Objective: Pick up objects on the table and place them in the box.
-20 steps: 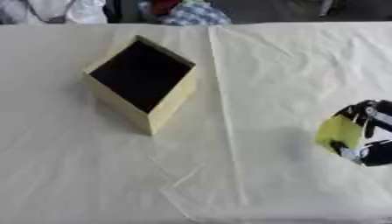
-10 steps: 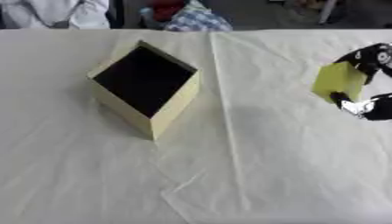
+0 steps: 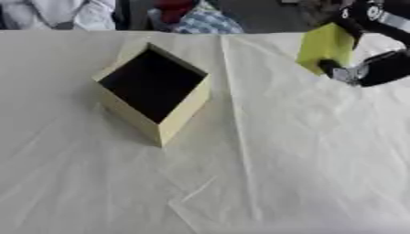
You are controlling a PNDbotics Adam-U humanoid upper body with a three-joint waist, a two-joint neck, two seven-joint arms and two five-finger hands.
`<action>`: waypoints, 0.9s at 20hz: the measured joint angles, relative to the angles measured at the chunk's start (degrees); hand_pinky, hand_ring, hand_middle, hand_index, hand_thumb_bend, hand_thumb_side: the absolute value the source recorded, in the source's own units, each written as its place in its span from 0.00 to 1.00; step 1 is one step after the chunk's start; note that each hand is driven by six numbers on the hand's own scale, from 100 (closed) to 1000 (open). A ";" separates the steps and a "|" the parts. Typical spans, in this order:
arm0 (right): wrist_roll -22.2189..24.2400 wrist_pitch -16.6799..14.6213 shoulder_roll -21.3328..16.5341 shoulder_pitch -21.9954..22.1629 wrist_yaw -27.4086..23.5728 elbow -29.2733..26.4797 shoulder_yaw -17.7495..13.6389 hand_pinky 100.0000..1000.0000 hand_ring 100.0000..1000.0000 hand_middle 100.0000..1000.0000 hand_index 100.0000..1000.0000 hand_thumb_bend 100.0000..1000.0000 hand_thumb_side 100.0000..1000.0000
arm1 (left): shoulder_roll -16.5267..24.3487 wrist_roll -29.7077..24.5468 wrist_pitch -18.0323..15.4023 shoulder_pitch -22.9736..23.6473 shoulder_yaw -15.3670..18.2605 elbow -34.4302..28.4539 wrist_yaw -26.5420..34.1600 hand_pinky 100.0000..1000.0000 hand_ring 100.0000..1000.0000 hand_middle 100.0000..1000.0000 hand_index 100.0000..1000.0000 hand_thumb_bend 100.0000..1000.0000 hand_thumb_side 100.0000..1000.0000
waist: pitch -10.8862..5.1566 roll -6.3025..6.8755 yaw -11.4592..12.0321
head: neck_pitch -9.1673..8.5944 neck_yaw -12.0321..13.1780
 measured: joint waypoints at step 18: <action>7.40 8.69 19.31 -22.59 7.87 1.08 9.68 0.45 0.46 0.42 0.71 0.00 0.14 | -2.08 -2.73 1.19 -4.22 -1.80 0.00 3.23 0.69 0.79 0.87 0.63 0.00 0.69 | 2.81 -0.37 4.67 | -1.85 -6.22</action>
